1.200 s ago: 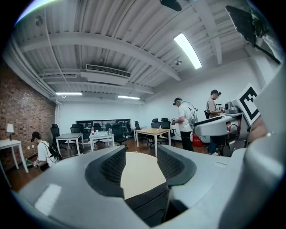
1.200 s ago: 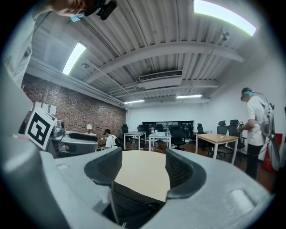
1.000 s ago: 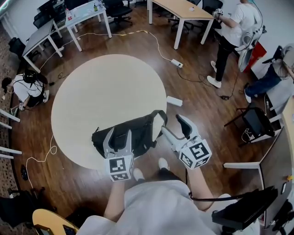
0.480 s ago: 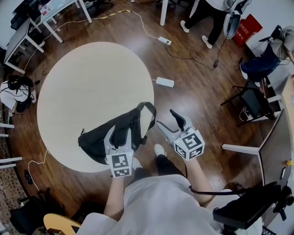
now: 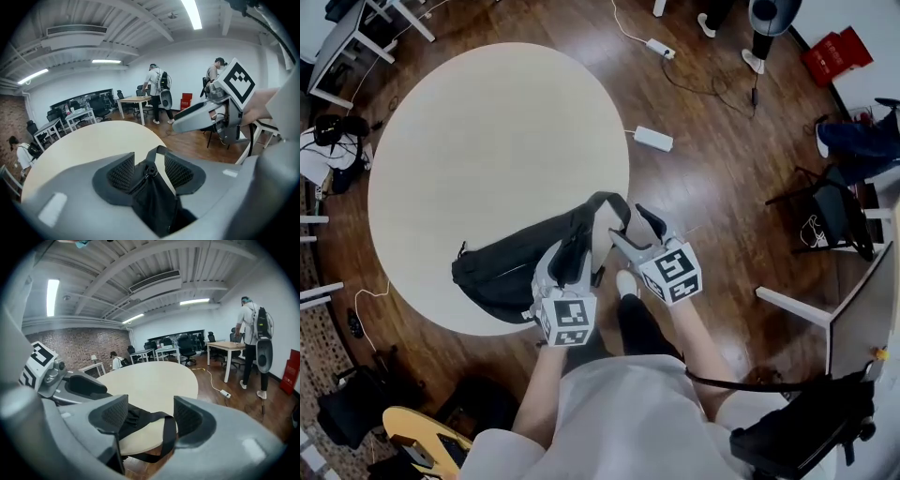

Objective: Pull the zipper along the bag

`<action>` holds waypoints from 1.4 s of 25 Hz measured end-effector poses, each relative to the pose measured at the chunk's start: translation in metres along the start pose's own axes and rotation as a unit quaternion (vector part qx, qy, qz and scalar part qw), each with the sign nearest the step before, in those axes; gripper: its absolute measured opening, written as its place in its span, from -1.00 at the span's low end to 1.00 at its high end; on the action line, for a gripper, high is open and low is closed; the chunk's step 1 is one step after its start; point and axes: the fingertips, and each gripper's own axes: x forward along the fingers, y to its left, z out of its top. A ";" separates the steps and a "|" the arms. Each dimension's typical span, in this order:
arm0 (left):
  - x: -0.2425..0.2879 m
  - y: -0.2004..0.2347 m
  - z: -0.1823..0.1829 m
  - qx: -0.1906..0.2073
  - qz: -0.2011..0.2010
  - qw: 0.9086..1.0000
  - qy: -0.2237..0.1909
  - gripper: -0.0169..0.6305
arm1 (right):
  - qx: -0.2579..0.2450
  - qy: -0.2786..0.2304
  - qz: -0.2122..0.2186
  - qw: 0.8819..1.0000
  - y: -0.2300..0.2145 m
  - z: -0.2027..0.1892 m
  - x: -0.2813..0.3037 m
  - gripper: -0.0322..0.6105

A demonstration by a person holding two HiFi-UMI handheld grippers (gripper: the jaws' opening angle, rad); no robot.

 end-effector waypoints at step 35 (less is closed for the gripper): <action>0.047 -0.008 -0.071 0.056 0.058 0.989 0.121 -0.87 | -0.057 0.155 0.037 0.986 -0.012 -0.095 0.134 -0.92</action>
